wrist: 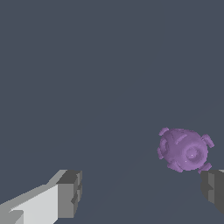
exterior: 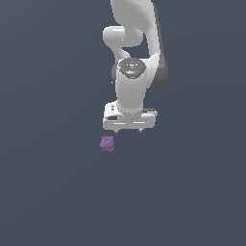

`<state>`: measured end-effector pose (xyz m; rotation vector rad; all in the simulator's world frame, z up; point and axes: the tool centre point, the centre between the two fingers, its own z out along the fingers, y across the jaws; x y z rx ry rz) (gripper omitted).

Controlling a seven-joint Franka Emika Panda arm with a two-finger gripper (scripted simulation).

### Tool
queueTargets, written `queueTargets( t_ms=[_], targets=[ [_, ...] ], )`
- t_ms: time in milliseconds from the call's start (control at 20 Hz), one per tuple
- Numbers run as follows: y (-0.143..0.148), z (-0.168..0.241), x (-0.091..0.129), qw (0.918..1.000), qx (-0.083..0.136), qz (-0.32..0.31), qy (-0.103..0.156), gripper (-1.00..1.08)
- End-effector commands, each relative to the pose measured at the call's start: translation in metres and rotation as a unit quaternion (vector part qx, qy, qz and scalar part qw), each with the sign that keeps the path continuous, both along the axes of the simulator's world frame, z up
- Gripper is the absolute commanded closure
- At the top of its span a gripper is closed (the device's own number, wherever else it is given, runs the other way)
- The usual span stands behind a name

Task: Pick up the object and move it to a goal position.

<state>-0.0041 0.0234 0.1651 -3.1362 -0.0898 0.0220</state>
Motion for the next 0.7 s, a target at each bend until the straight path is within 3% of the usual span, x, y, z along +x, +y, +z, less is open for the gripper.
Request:
queueTargets(
  t_ms=[0,650],
  targets=[
    [0.000,0.000,0.000,1.0000,0.000,0.000,0.000,-0.92],
    [-0.011,0.015,0.003,0.9994,0.007,-0.031,-0.013,-0.92]
  ],
)
